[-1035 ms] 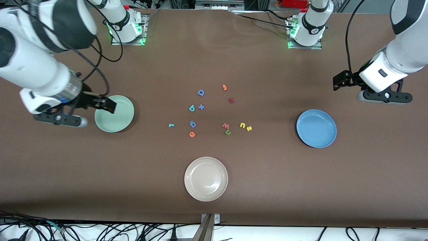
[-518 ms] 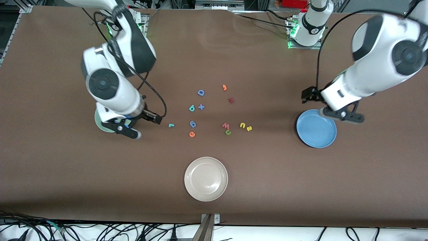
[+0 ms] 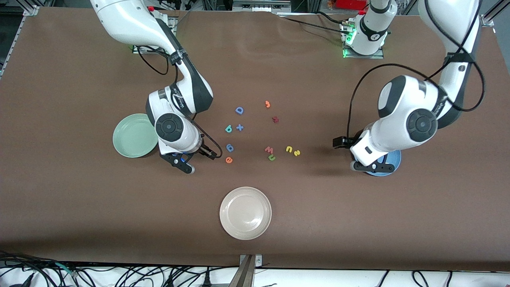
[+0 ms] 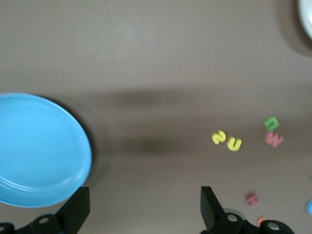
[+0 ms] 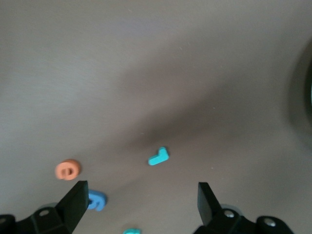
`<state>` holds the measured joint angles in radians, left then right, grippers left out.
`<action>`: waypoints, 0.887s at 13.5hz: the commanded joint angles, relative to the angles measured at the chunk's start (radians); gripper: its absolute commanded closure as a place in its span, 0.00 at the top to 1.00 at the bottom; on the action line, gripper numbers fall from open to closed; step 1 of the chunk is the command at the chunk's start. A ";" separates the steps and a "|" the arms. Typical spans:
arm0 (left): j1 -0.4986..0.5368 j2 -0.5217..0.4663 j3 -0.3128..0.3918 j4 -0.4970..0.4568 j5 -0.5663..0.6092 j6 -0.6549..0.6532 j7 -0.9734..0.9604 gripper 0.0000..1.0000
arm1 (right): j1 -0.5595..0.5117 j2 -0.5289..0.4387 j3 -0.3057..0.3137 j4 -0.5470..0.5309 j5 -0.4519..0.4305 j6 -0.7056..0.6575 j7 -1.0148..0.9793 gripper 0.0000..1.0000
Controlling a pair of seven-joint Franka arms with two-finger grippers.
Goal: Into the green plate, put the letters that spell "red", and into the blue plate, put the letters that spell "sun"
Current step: 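Move the left gripper and the right gripper toward the scattered letters, then grasp the yellow letter with the left gripper while the right gripper lowers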
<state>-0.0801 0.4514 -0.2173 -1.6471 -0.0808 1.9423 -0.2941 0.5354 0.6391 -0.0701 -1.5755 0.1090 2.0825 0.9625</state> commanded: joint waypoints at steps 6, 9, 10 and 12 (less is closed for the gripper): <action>-0.122 0.167 0.007 0.032 -0.013 0.148 -0.599 0.99 | 0.006 0.007 -0.005 -0.101 0.101 0.103 0.010 0.97; -0.152 0.256 0.013 0.032 -0.013 0.304 -0.735 0.97 | 0.009 0.028 -0.007 -0.101 0.121 0.117 0.010 0.92; -0.156 0.272 0.012 0.032 -0.013 0.343 -0.779 0.95 | 0.008 0.030 -0.007 -0.103 0.121 0.117 0.010 0.92; -0.173 0.285 0.012 0.032 -0.013 0.351 -0.838 0.93 | 0.008 0.030 -0.007 -0.107 0.121 0.119 0.010 0.92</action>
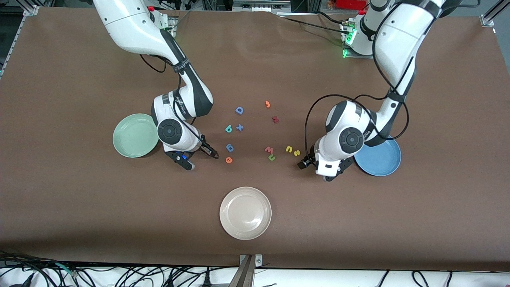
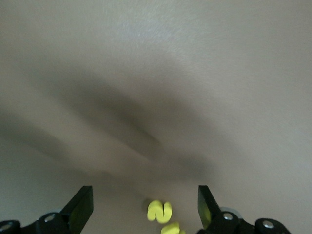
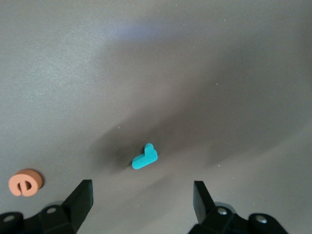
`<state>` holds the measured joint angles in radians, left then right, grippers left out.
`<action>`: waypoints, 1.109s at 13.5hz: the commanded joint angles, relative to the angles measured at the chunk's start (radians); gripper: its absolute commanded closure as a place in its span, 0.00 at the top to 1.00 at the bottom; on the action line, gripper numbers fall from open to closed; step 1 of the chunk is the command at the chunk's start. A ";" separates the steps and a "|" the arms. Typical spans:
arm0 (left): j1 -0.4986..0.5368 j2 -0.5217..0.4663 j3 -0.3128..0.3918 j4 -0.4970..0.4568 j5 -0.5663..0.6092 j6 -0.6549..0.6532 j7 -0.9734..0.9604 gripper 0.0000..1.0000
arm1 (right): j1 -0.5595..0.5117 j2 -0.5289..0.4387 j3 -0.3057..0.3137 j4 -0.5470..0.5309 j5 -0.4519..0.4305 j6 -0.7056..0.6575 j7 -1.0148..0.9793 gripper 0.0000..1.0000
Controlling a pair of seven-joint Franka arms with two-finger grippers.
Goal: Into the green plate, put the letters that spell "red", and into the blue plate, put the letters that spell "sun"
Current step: 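Grasp the yellow letter with the left gripper while the right gripper lowers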
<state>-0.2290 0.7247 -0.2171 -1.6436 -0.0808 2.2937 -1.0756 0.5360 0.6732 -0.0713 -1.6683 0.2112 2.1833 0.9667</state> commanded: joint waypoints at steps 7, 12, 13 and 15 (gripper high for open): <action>-0.085 0.055 0.015 0.019 0.028 0.036 -0.155 0.73 | 0.004 0.012 -0.010 -0.034 0.019 0.046 -0.003 0.84; -0.090 0.056 0.013 0.013 0.092 0.035 -0.190 0.39 | 0.002 0.017 -0.010 -0.039 0.017 0.079 -0.005 0.84; -0.092 0.056 0.013 0.013 0.092 0.032 -0.188 0.23 | 0.002 0.017 -0.010 -0.039 0.017 0.084 -0.005 0.76; -0.092 0.056 0.013 0.014 0.093 0.029 -0.185 0.00 | 0.002 0.017 -0.010 -0.044 0.017 0.085 -0.006 0.66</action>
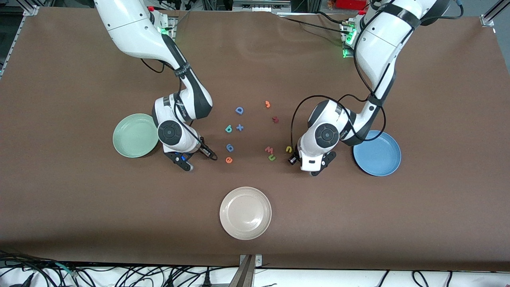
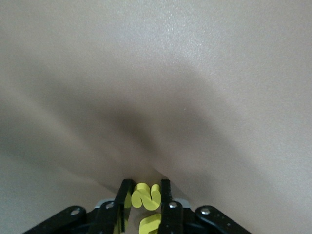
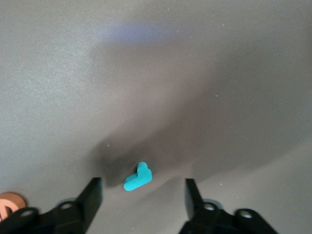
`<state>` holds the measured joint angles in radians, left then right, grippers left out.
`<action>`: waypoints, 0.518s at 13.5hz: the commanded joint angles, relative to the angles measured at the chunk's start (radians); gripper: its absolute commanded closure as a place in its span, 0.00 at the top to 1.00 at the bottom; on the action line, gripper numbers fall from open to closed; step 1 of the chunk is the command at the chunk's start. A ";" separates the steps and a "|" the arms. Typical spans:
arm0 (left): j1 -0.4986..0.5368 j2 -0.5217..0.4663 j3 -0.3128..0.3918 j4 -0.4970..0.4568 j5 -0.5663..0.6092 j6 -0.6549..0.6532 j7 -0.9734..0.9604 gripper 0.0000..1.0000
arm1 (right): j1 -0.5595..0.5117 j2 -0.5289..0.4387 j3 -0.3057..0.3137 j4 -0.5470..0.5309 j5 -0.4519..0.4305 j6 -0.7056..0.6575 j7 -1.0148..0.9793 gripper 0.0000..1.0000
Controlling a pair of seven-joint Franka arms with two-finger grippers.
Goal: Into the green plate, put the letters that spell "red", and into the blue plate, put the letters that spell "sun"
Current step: 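Grasp the yellow letter with the left gripper while the right gripper lowers, then carry the yellow letter onto the blue plate and open the left gripper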
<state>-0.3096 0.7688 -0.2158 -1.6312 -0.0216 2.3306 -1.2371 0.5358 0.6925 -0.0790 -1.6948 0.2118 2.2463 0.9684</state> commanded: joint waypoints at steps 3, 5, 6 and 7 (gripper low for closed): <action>0.003 -0.005 0.015 0.019 0.069 -0.071 -0.016 0.00 | 0.004 -0.002 -0.002 -0.017 0.015 0.024 -0.008 0.65; 0.029 -0.029 0.013 0.063 0.159 -0.204 0.023 0.00 | 0.003 -0.002 -0.002 -0.019 0.015 0.036 -0.008 0.65; 0.046 -0.039 0.013 0.098 0.167 -0.280 0.057 0.00 | 0.004 -0.002 -0.002 -0.019 0.015 0.042 -0.008 0.64; 0.061 -0.042 0.012 0.137 0.167 -0.354 0.105 0.00 | 0.004 -0.002 -0.002 -0.019 0.015 0.044 -0.008 0.64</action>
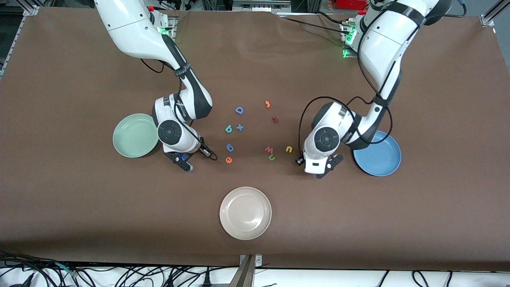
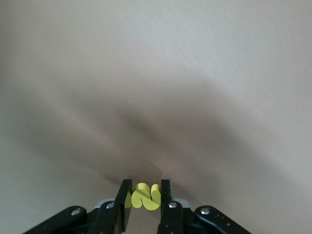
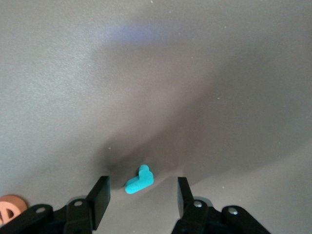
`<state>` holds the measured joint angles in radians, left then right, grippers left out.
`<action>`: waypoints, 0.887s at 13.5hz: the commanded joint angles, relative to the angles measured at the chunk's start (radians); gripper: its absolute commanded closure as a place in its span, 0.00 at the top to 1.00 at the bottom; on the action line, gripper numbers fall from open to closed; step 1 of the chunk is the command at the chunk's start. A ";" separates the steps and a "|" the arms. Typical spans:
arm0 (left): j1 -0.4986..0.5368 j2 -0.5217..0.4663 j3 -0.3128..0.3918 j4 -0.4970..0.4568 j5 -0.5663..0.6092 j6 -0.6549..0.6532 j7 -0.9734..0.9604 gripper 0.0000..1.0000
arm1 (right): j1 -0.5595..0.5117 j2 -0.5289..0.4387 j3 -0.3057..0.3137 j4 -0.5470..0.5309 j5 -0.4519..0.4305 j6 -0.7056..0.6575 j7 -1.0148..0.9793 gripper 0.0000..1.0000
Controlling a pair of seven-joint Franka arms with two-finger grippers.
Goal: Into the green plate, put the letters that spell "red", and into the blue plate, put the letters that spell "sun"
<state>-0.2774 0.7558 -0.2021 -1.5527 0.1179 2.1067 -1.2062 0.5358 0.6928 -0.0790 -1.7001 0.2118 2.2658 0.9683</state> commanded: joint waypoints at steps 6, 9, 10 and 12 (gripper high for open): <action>0.262 -0.053 -0.006 0.105 0.026 -0.275 0.580 0.00 | 0.004 0.002 -0.002 -0.013 0.015 0.031 -0.008 0.57; 0.322 -0.044 -0.002 0.088 0.095 -0.272 0.706 0.00 | 0.006 0.010 -0.002 -0.013 0.015 0.055 -0.008 0.58; 0.337 -0.039 -0.002 0.076 0.109 -0.263 0.726 0.00 | 0.006 0.016 -0.002 -0.012 0.015 0.061 -0.010 0.58; 0.345 -0.029 -0.002 0.069 0.111 -0.249 0.734 0.28 | 0.006 0.017 -0.002 -0.012 0.015 0.073 -0.010 0.58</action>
<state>0.0655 0.7234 -0.1906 -1.4725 0.1952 1.8463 -0.4934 0.5361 0.7085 -0.0790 -1.7011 0.2118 2.3124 0.9679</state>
